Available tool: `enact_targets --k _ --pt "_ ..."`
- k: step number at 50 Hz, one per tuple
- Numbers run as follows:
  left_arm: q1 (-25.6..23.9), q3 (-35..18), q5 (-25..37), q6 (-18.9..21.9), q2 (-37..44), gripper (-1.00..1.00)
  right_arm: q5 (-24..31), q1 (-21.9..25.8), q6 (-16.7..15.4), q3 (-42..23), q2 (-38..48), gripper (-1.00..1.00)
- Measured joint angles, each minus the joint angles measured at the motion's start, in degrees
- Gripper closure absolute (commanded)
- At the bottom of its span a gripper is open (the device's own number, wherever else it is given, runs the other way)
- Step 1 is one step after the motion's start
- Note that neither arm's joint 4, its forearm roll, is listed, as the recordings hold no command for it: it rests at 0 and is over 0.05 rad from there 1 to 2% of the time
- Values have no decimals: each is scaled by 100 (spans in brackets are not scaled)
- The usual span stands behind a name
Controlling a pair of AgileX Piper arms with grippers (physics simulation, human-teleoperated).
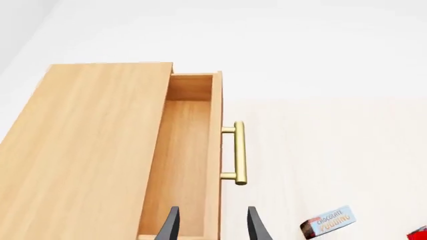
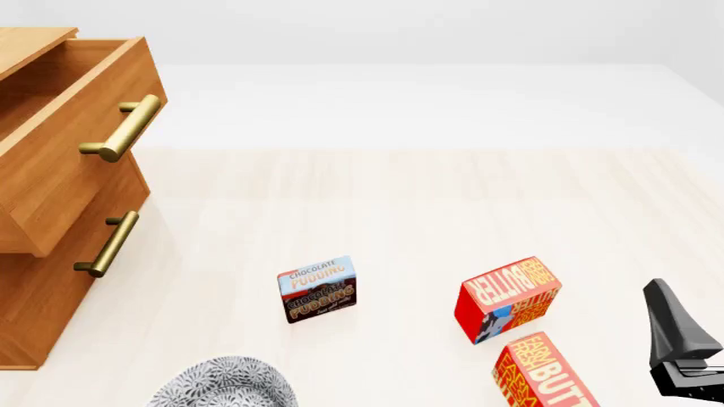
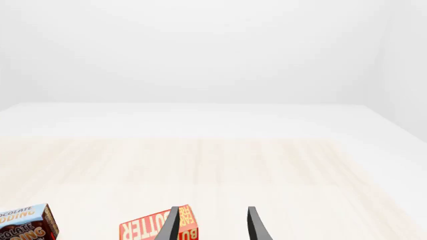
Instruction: Put the chocolate pudding in the top drawer of the cabinet and close it.
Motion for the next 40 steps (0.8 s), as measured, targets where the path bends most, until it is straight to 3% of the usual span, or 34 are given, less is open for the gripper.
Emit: enact_targets --k 40 --pt "-350 984 -317 -130 -55 -100 0 -1 1 0 1 -100"
